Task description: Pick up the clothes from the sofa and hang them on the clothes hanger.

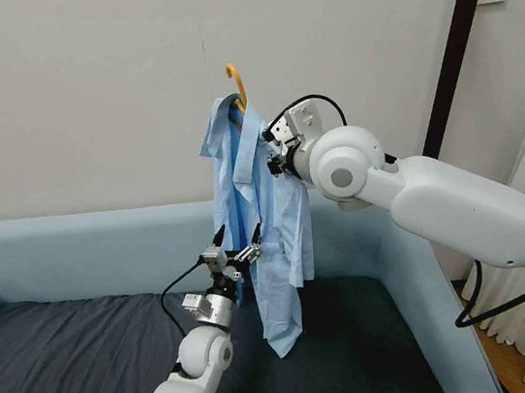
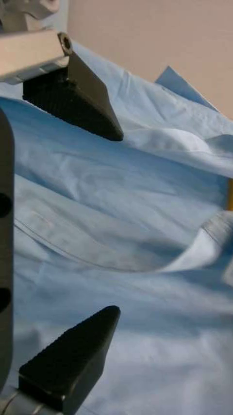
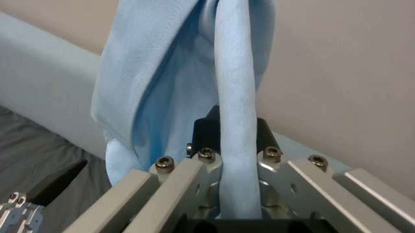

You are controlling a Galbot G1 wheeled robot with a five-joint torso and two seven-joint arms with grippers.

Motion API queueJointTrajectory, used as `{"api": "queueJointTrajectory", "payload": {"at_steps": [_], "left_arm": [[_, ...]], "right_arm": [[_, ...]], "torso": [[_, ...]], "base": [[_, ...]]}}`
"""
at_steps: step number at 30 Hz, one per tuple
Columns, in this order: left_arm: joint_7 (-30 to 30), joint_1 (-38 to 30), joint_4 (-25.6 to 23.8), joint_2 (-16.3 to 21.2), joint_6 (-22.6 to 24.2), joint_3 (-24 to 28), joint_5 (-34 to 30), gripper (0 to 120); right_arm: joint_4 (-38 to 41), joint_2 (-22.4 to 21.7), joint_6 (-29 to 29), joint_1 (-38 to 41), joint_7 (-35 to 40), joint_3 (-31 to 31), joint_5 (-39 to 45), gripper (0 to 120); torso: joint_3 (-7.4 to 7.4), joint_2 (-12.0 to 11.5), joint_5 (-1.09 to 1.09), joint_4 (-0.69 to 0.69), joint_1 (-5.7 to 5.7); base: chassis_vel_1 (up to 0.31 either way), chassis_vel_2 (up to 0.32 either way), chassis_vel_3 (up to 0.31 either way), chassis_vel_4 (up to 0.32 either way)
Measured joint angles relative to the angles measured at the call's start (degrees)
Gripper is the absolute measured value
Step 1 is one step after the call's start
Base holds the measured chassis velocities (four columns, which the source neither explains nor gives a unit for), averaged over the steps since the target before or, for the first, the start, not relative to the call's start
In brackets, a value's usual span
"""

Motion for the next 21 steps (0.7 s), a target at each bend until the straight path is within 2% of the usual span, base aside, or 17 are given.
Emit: {"api": "queueJointTrajectory", "payload": {"at_steps": [4, 8, 11, 12, 17, 18, 21], "left_arm": [[-0.1, -2.8, 1.5, -0.8, -0.7, 1.1, -1.7, 99], [0.2, -5.1, 3.5, -1.3, -1.5, 1.5, -4.2, 90], [2.7, -7.2, 5.7, -1.5, -2.4, 1.6, -7.9, 77], [2.7, -7.2, 5.7, -1.5, -2.4, 1.6, -7.9, 77], [6.1, -9.8, 8.5, -1.4, -2.9, 2.1, -12.6, 55], [6.1, -9.8, 8.5, -1.4, -2.9, 2.1, -12.6, 55], [7.4, -10.4, 8.7, -1.0, -3.0, 2.2, -14.6, 42]], "right_arm": [[-0.8, -0.1, 0.3, -0.7, -0.4, 0.3, -0.9, 1], [-1.1, -0.3, 0.4, -1.1, -1.5, 0.5, -1.8, 1], [-1.6, -0.4, 0.4, -1.3, -2.7, 0.8, -2.5, 1], [-1.6, -0.4, 0.4, -1.3, -2.7, 0.8, -2.5, 1], [-1.8, -0.4, 0.4, -1.4, -4.1, 0.9, -3.0, 1], [-1.8, -0.4, 0.4, -1.4, -4.1, 0.9, -3.0, 1], [-2.1, -0.6, 0.5, -1.5, -4.9, 1.0, -3.5, 1]], "torso": [[0.00, 0.0, 0.01, 0.00, 0.00], [0.00, 0.0, 0.00, 0.00, 0.00], [0.00, 0.0, 0.00, 0.00, 0.00], [0.00, 0.0, 0.00, 0.00, 0.00], [0.00, 0.0, -0.01, 0.00, 0.00], [0.00, 0.0, -0.01, 0.00, 0.00], [0.00, 0.0, -0.01, 0.00, 0.00]], "base": [[0.000, 0.000, 0.000, 0.000], [0.000, 0.000, 0.000, 0.000], [0.000, 0.000, 0.000, 0.000], [0.000, 0.000, 0.000, 0.000], [0.000, 0.000, 0.000, 0.000], [0.000, 0.000, 0.000, 0.000], [0.000, 0.000, 0.000, 0.000]]}}
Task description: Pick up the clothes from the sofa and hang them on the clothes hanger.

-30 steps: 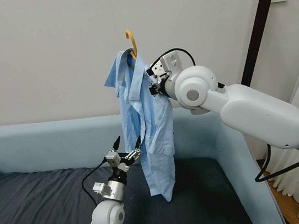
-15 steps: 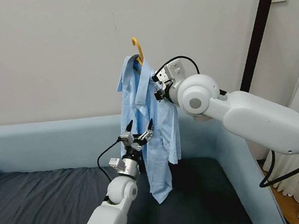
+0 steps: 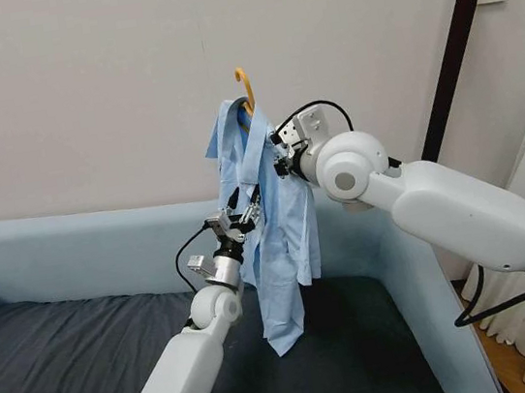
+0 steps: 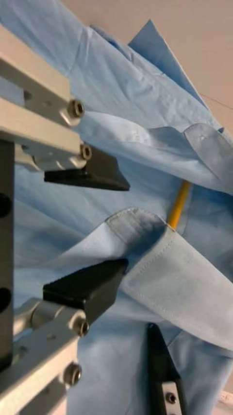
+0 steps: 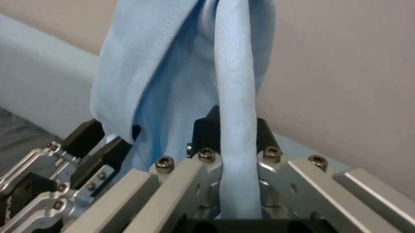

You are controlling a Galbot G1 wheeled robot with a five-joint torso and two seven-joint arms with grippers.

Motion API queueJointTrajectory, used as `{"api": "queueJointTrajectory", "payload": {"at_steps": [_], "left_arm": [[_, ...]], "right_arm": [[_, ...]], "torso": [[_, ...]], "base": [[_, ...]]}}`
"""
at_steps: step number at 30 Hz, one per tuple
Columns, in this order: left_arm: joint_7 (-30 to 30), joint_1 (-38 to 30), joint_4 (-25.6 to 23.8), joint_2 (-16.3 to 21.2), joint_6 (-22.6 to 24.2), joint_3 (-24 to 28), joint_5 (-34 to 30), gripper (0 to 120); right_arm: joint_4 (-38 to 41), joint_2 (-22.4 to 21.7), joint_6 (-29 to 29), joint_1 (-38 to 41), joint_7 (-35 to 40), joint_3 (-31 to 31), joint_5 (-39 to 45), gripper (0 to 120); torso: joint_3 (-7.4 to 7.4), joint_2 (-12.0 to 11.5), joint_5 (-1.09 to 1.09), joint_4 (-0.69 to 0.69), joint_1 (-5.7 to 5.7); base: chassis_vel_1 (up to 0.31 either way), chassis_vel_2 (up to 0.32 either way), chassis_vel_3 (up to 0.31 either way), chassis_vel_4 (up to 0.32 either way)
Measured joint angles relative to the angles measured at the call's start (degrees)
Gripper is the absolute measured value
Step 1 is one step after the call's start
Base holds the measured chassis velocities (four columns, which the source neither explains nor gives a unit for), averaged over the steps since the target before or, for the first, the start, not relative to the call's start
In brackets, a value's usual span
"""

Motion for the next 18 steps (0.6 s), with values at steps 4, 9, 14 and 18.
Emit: {"api": "queueJointTrajectory", "payload": {"at_steps": [4, 9, 14, 18], "left_arm": [[1.4, -0.3, 0.5, 0.8, 0.0, 0.0, -0.7, 29], [3.6, -2.2, 2.6, 1.8, -0.8, 0.7, -0.8, 11], [6.4, -6.1, 5.7, 3.4, -2.7, 2.9, 0.5, 0], [7.2, -9.4, 7.1, 4.6, -3.3, 4.3, 1.2, 0]], "right_arm": [[-0.1, -0.5, 0.0, 0.0, -0.5, 0.2, -0.1, 1], [0.4, -1.2, 0.0, 0.3, -0.2, 0.3, 0.9, 1], [1.2, -1.9, -0.6, 0.9, 1.0, 0.3, 2.7, 1], [1.5, -2.2, -0.7, 1.1, 1.1, 0.2, 3.1, 1]], "torso": [[0.00, 0.0, 0.00, 0.01, 0.00], [0.00, 0.0, -0.01, 0.00, -0.01], [0.00, 0.0, -0.01, 0.00, -0.01], [0.00, 0.0, 0.00, 0.00, -0.01]], "base": [[0.000, 0.000, 0.000, 0.000], [0.000, 0.000, 0.000, 0.000], [0.000, 0.000, 0.000, 0.000], [0.000, 0.000, 0.000, 0.000]]}}
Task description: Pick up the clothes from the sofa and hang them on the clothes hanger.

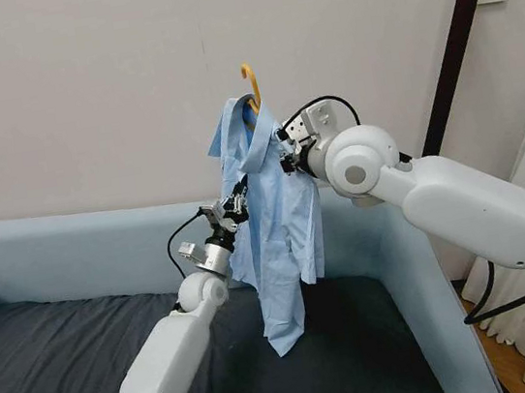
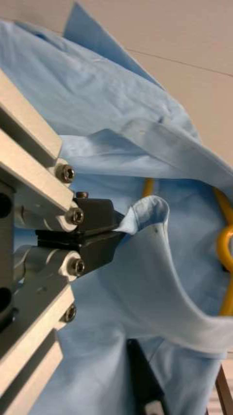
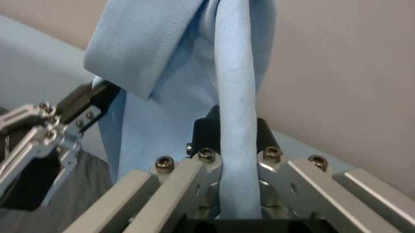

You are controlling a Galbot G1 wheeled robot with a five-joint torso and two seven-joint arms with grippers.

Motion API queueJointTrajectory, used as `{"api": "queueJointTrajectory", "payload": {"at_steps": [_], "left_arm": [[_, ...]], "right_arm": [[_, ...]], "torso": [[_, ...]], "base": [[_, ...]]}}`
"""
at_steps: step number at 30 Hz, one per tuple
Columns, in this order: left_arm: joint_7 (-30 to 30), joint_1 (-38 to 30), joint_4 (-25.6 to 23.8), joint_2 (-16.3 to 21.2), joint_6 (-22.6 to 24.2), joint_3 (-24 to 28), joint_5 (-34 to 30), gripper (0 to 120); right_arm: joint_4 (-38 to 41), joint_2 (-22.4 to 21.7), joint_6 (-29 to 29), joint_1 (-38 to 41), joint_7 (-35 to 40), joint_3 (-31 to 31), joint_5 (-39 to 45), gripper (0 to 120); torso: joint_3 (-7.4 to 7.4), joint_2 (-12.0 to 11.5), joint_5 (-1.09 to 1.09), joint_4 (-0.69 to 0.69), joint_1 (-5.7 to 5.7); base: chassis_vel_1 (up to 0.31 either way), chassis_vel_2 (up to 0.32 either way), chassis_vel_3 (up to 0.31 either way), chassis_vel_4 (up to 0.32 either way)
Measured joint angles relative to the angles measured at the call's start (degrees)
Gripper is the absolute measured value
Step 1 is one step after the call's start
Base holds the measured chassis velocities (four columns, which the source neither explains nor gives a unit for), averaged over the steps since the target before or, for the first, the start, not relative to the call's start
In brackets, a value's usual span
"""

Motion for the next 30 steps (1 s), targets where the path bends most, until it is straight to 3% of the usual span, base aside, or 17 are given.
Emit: {"api": "queueJointTrajectory", "payload": {"at_steps": [8, 13, 20, 24, 26, 30], "left_arm": [[0.3, -4.8, 3.0, 0.0, -2.0, 0.4, 1.9, 0], [0.0, -4.0, 5.5, -1.3, -2.1, 0.9, 4.9, 0], [-4.1, -1.2, 4.9, -2.3, -2.2, 1.0, 6.1, 0], [-8.9, 3.5, 1.1, -2.2, -2.3, -0.1, 6.5, 16], [-9.5, 4.4, 0.4, -2.1, -2.3, -0.4, 6.5, 17], [-13.0, 14.1, -6.4, -0.2, -2.0, -3.7, 9.0, 37]], "right_arm": [[1.0, -0.8, 0.0, 0.8, 1.4, 0.6, 3.1, 1], [1.9, -1.0, -0.1, 1.5, 3.6, 1.6, 7.9, 1], [3.1, -2.3, -0.1, 2.1, 4.8, 1.7, 11.5, 1], [4.0, -4.2, -0.1, 2.6, 5.9, 1.7, 13.4, 1], [4.1, -4.4, -0.1, 2.7, 6.0, 1.7, 13.5, 1], [4.9, -8.0, -0.1, 4.6, 6.1, 1.5, 14.9, 1]], "torso": [[0.00, 0.0, 0.01, 0.00, 0.00], [0.00, 0.0, 0.01, 0.00, 0.00], [0.00, 0.0, 0.00, 0.00, 0.00], [0.00, 0.0, 0.00, 0.01, 0.00], [0.00, 0.0, 0.01, 0.00, 0.00], [-0.01, 0.0, 0.01, 0.00, 0.00]], "base": [[0.000, 0.000, 0.000, 0.000], [0.000, 0.000, 0.000, 0.000], [0.000, 0.000, 0.000, 0.000], [0.000, 0.000, 0.000, 0.000], [0.000, 0.000, 0.000, 0.000], [0.000, 0.000, 0.000, 0.000]]}}
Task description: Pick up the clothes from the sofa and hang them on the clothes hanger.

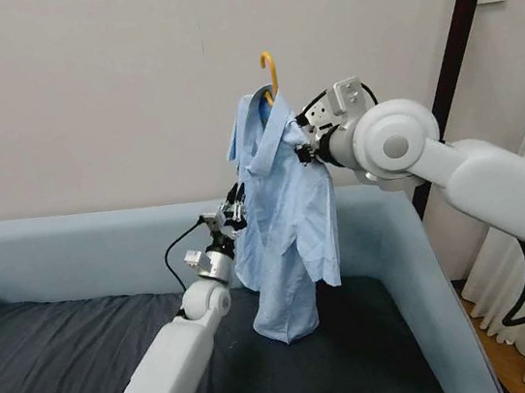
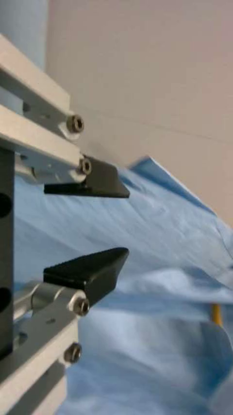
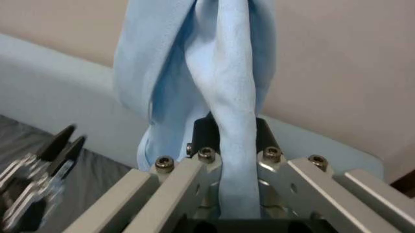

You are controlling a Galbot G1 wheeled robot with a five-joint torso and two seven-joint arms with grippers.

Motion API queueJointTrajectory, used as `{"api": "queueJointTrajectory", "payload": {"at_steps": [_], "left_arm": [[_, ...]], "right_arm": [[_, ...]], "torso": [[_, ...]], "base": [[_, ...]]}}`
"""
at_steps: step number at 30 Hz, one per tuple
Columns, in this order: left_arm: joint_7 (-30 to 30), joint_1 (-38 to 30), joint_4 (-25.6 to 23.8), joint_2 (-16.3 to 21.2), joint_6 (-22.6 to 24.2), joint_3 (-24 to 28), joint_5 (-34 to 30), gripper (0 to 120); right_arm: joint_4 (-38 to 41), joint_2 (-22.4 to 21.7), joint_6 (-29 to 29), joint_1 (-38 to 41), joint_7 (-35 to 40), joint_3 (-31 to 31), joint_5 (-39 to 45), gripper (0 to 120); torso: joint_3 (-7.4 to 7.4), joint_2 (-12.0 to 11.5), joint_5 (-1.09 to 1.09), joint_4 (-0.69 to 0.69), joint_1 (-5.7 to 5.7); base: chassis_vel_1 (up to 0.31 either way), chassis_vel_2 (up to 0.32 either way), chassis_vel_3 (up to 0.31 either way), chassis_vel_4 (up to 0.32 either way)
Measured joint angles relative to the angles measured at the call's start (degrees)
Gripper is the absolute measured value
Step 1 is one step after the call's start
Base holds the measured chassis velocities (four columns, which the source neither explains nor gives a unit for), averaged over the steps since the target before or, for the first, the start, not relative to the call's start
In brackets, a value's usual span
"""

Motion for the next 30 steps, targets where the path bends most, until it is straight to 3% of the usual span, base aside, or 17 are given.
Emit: {"api": "queueJointTrajectory", "payload": {"at_steps": [2, 3, 6, 9, 13, 16, 23, 30], "left_arm": [[-0.2, 1.0, -0.5, 0.2, 0.0, -0.5, 0.7, 37], [-1.5, 5.6, -2.7, 0.8, 0.0, -2.4, 3.6, 48], [-3.8, 13.9, -7.7, 1.3, 0.2, -5.1, 5.5, 59], [-4.5, 17.6, -10.1, 1.0, 0.2, -6.9, 6.2, 68], [-5.4, 22.9, -13.1, -0.2, -0.2, -9.9, 7.3, 81], [-7.1, 29.8, -15.6, -1.8, -0.8, -12.7, 9.2, 96], [-8.0, 32.8, -18.7, -1.8, -0.9, -14.8, 9.9, 100], [-8.7, 34.0, -22.2, -1.2, 0.0, -15.3, 9.8, 100]], "right_arm": [[0.0, -0.2, 0.0, 0.2, 0.0, -0.1, 0.1, 1], [0.0, -1.7, 0.0, 1.4, 0.0, -0.5, 0.6, 1], [-1.3, -3.1, 0.0, 2.8, 0.1, -1.2, 0.8, 1], [-2.8, -3.1, 0.0, 3.0, 0.4, -1.1, 0.6, 1], [-5.8, -2.3, 0.0, 3.2, 0.4, 0.2, -0.5, 1], [-11.6, 1.0, 0.0, 5.7, 1.0, 1.8, -2.9, 1], [-16.4, 1.5, 0.9, 9.8, 4.0, 1.0, -3.1, 1], [-19.5, -1.7, 3.5, 13.7, 12.5, -0.7, 1.2, 1]], "torso": [[0.00, 0.0, 0.00, 0.00, 0.00], [0.00, 0.0, -0.01, 0.01, 0.00], [-0.01, 0.0, -0.02, 0.01, 0.00], [-0.01, 0.0, -0.01, 0.01, 0.00], [0.00, 0.0, 0.02, 0.00, 0.00], [0.00, 0.0, -0.01, 0.04, 0.00], [0.00, 0.0, -0.02, -0.01, 0.00], [0.00, 0.0, 0.00, 0.01, 0.00]], "base": [[0.000, 0.000, 0.000, 0.000], [0.000, 0.000, 0.000, 0.000], [0.000, 0.000, 0.000, 0.000], [0.000, 0.000, 0.000, 0.000], [0.000, 0.000, 0.000, 0.000], [0.000, 0.000, 0.000, 0.000], [0.000, 0.000, 0.000, 0.000], [0.000, 0.000, 0.000, 0.000]]}}
